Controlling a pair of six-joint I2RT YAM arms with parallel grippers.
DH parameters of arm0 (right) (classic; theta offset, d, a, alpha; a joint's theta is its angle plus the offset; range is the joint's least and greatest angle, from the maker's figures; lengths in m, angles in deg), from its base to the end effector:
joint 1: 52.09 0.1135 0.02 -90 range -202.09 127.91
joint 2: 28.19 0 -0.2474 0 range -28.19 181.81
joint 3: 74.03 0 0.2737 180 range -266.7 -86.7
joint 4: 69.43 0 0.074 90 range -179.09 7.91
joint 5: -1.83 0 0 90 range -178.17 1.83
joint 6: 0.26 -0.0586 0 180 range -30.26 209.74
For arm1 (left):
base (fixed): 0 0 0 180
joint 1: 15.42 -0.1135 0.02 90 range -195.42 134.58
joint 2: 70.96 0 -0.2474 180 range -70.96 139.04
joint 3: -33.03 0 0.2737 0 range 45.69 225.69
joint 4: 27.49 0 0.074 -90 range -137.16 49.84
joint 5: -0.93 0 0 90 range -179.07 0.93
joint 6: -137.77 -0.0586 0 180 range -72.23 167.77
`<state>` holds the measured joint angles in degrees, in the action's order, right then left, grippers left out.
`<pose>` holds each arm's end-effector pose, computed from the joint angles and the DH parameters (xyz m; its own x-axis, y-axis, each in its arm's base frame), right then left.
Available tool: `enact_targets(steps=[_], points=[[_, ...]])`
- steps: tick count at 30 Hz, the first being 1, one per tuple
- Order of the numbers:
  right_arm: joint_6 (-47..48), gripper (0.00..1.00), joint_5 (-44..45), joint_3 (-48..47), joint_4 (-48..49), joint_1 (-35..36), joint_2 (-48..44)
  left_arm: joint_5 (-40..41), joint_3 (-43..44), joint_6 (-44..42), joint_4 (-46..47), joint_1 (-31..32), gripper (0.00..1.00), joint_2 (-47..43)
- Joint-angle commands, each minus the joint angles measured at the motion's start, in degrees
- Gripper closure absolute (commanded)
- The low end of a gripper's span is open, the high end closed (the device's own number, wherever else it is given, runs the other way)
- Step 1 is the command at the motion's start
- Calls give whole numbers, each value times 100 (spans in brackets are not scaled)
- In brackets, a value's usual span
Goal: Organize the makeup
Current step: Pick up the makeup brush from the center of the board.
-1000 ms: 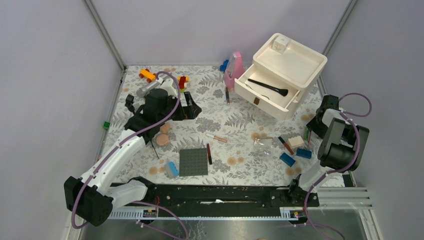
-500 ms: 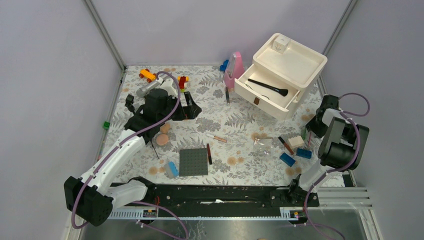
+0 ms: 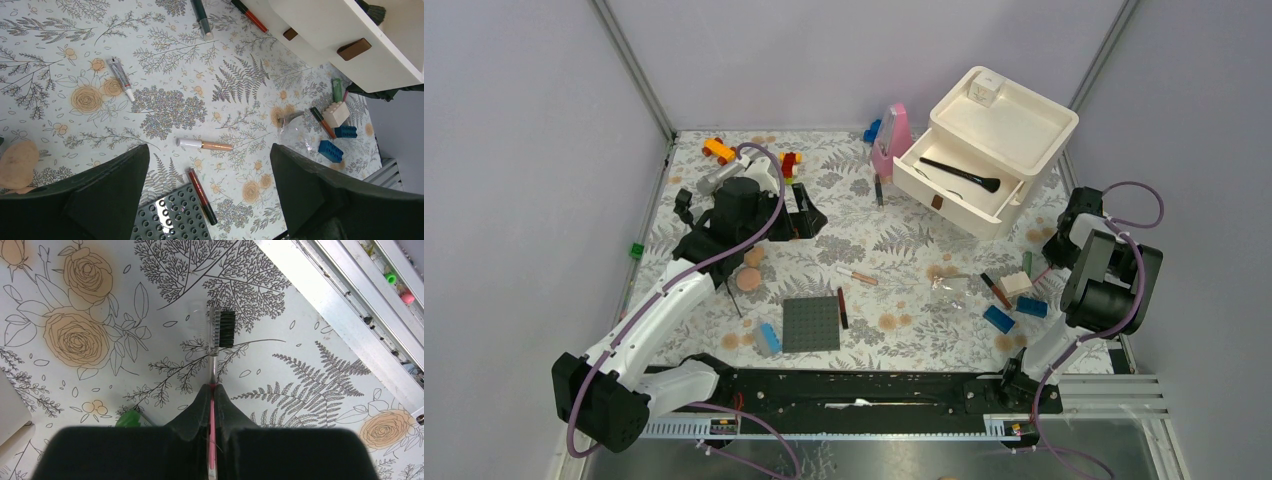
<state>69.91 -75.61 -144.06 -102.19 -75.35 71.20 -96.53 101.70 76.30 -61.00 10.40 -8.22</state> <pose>0.3259 -0.1540 0.1074 -0.6015 0.6189 -0.5051 0.7260 0.6874 -0.0222 0.2631 -0.1358 0.3005 -0.6219 -0.2252 -0.7500 0.2714 0.8364 -0.4762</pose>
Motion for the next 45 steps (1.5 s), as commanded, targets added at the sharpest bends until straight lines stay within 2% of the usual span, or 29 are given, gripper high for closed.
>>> enact_targets(steps=[1,8,21,31,34,38,45], points=[[-37,100,-215,125,-4,24,-1,34,90,-32,291,19,1,-85],[35,100,-231,187,158,53,-310,-2,136,9,295,27,1,-39],[238,100,397,372,435,206,-872,7,261,78,292,145,1,65],[275,100,866,430,382,244,-1249,48,291,96,291,212,1,76],[213,100,813,241,99,250,-1353,59,318,108,300,243,1,58],[140,100,659,-172,-201,324,-1869,86,365,106,302,256,1,42],[434,100,363,-790,-103,478,-3135,109,282,102,304,265,1,-118]])
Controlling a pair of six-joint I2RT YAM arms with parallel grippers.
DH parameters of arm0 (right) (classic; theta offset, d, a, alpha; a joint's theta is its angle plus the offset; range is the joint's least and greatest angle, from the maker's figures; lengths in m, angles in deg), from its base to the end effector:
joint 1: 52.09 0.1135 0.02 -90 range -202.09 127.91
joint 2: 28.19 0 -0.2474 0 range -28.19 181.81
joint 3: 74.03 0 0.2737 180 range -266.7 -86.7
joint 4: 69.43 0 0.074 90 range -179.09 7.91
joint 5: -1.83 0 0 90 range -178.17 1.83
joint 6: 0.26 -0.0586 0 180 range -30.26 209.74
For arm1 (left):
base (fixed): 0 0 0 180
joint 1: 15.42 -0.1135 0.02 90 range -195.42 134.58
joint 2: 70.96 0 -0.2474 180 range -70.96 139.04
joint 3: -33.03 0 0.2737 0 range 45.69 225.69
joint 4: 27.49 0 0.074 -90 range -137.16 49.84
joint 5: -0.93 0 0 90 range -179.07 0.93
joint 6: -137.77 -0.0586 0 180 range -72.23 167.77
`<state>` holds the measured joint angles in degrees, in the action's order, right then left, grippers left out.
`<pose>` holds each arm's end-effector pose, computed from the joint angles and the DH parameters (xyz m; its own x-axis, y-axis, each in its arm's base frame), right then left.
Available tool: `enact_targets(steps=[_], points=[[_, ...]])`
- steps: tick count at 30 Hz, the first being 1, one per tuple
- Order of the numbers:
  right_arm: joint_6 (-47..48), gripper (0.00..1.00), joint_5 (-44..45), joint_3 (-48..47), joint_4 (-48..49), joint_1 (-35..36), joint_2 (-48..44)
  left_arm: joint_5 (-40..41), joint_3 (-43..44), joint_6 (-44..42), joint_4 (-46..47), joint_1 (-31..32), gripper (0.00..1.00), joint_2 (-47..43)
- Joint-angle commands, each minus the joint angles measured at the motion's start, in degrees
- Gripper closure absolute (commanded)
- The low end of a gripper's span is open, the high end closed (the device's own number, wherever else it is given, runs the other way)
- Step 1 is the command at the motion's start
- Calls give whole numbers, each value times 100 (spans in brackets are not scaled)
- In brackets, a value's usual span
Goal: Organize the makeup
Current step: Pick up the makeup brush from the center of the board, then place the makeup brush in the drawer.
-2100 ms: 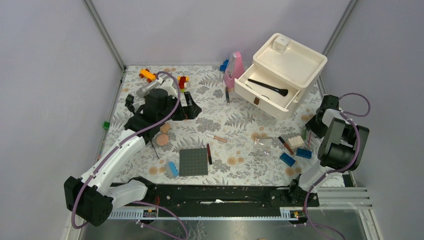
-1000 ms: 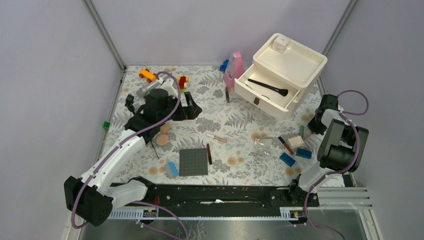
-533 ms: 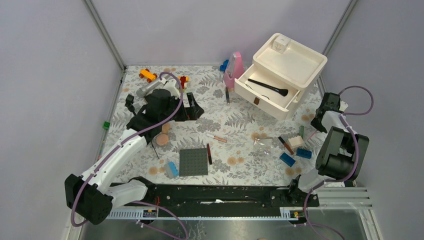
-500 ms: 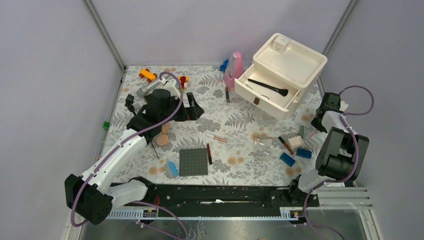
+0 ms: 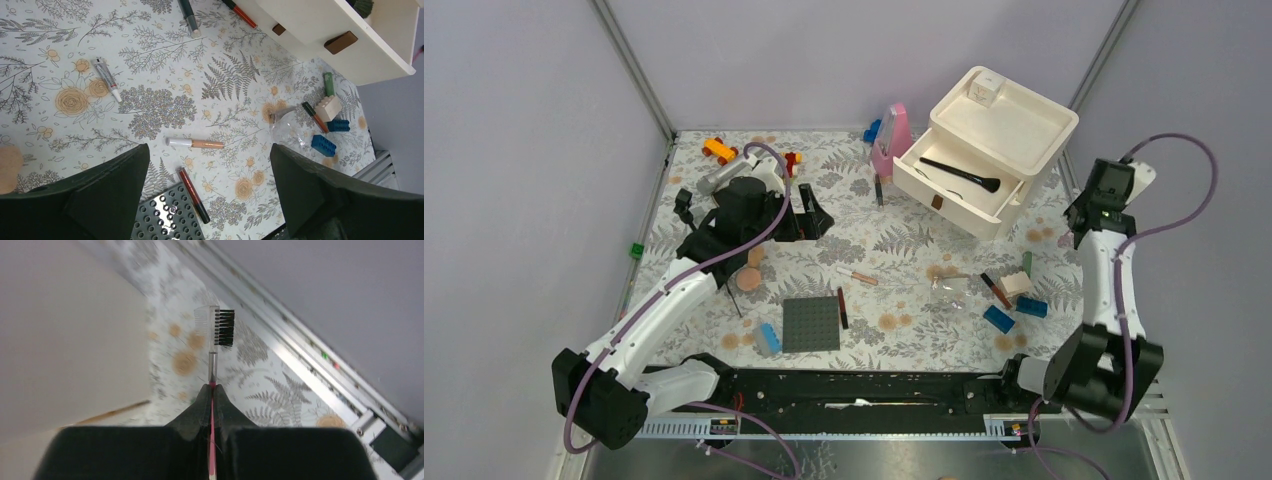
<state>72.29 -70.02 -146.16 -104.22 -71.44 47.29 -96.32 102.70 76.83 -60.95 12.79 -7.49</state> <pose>0.3083 -0.1276 0.2569 -0.3921 0.4397 -0.8080 0.6956 0.7165 0.0523 0.2600 -0.1479 0.3039 -0.6286 -0.2096 -0.7490 0.3003 0.8229 -0.4823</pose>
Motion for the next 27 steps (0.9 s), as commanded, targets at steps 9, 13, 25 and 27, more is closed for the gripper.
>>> enact_targets(steps=[9,13,25,27], points=[[1309,100,-2971,-926,1351,1082,-1442,67,46,100,396,44,1,-291],[2789,100,-4314,-1076,1341,1843,-1052,152,-76,55,365,45,1,-497],[5662,100,-5080,-1779,760,2688,133,672,-183,-430,23,45,1,-859],[5586,100,-4843,-1807,836,2778,178,698,-167,-465,12,45,1,-874]])
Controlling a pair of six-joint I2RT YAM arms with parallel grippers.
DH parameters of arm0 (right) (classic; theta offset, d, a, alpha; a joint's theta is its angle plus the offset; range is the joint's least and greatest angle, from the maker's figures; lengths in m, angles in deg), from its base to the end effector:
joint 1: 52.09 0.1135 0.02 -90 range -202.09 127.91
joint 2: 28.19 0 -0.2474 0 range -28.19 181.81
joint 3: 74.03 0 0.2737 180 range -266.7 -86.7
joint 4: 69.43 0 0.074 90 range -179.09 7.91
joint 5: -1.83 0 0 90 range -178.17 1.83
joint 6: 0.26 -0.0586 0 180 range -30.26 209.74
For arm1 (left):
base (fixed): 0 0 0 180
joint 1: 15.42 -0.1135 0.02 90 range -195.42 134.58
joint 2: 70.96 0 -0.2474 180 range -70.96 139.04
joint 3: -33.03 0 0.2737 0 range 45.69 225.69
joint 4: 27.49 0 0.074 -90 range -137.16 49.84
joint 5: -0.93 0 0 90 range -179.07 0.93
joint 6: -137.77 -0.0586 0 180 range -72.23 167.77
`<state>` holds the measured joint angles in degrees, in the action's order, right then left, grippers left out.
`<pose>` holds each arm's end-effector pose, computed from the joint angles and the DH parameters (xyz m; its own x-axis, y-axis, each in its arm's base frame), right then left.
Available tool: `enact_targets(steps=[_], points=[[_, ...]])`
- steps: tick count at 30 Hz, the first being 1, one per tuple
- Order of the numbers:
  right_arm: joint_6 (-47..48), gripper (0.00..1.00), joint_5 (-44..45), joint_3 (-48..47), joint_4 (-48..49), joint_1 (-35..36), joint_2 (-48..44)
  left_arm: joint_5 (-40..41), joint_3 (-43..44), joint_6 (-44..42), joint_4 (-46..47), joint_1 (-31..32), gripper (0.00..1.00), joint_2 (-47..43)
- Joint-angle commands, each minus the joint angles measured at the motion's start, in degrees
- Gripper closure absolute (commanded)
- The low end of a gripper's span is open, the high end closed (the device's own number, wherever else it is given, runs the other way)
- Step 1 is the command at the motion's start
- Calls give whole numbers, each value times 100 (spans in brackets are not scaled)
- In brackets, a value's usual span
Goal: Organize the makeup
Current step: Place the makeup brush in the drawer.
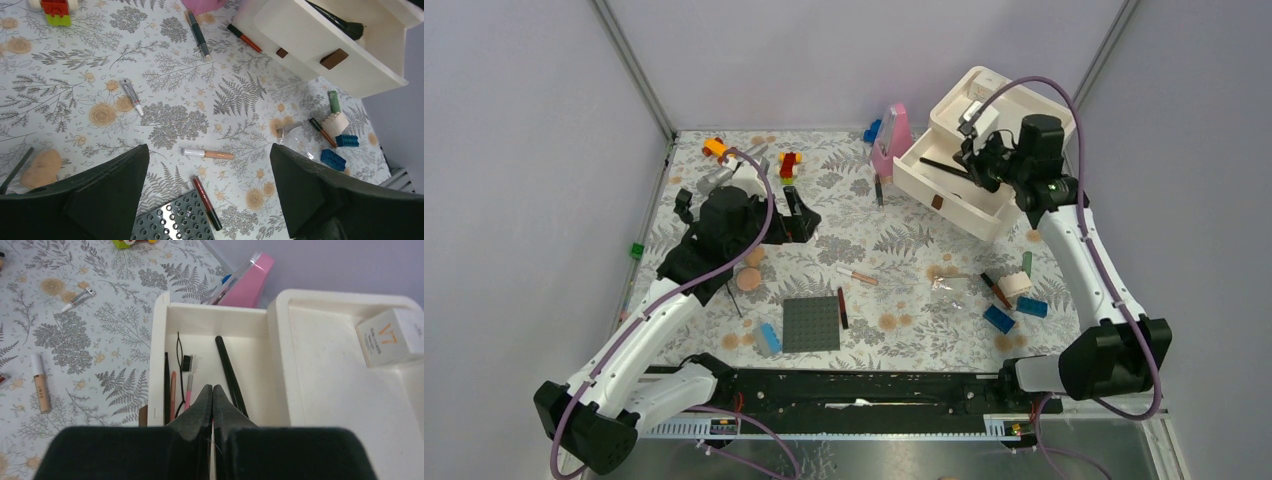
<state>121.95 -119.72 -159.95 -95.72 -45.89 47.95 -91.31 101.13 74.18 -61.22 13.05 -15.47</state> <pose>0.3439 0.0682 0.3650 0.0759 -0.4487 -0.8905 -0.6504 0.6546 -0.3852 0.2368 -0.1310 0.3294 -0.5098 -0.2291 -0.8292 0.3144 0.8476 -0.4275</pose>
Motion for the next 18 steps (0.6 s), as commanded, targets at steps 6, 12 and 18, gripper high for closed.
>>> enact_targets(steps=[6,12,18], points=[[-897,78,817,734,2532,257,-768,352,28,-277,-34,18,1,-115],[-2610,72,1665,365,2147,253,-1064,488,-24,-184,-62,18,1,-164],[-3939,63,1998,-104,862,252,-1216,942,173,50,-467,18,1,94]])
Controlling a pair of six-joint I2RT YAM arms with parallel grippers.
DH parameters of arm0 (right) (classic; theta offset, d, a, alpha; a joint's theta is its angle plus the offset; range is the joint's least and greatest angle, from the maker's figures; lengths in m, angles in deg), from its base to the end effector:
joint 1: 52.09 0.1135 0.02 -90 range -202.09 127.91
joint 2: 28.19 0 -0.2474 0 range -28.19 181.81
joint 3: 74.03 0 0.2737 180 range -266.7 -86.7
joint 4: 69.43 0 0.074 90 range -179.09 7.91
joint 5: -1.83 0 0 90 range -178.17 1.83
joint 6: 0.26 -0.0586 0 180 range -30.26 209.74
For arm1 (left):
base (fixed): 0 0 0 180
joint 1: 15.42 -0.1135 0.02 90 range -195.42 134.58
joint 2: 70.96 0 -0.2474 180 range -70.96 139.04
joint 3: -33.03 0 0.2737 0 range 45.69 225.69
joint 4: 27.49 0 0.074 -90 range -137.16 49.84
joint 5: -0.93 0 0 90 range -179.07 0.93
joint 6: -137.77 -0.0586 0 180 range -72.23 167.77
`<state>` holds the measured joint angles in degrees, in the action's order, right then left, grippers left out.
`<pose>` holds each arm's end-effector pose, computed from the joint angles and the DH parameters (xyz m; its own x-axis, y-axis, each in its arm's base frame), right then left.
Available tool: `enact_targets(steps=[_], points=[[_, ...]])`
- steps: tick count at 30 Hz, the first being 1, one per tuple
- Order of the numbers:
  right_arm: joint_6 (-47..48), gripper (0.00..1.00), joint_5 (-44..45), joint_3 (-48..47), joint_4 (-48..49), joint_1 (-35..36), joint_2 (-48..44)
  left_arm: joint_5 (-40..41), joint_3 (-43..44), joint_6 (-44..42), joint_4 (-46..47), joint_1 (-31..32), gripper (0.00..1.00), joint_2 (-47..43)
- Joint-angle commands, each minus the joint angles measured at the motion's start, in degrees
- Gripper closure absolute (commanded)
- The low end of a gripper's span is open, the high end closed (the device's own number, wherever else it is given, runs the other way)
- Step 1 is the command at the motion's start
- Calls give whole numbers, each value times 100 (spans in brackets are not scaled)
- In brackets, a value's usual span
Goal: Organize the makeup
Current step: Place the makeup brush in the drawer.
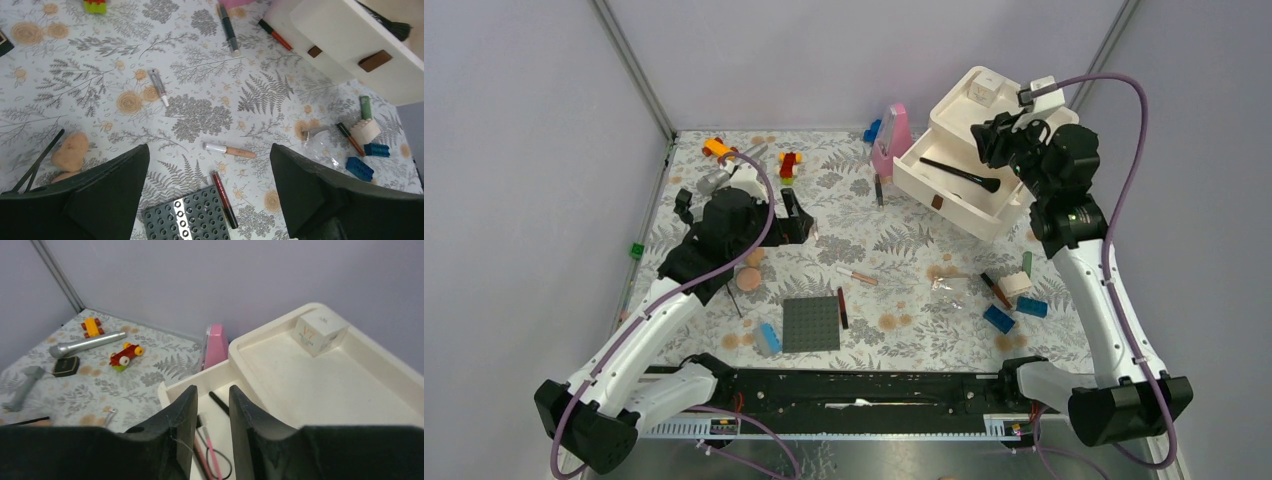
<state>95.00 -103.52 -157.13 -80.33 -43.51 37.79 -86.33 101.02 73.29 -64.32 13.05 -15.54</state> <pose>0.3048 0.0617 0.4342 0.1437 -0.0677 -0.9873 -0.3926 0.9119 -0.1197 0.2365 -0.1251 0.3223 -0.5146 -0.2105 -0.8312 0.2395 0.8955 -0.3751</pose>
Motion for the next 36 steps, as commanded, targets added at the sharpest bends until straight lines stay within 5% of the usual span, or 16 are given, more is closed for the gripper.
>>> enact_targets(steps=[1,8,22,29,36], points=[[-1314,62,239,-436,-879,12,-232,509,222,179,-232,18,1,135],[-1868,52,158,-199,-1484,13,-926,711,213,269,-299,18,1,89],[-2126,42,2000,380,-2754,13,-1401,110,240,100,114,54,1,204],[-2247,40,3094,238,-3184,3,-1291,438,380,230,522,857,1,726],[-2281,38,3085,-108,-3368,5,-1152,789,464,103,867,1387,1,1147]])
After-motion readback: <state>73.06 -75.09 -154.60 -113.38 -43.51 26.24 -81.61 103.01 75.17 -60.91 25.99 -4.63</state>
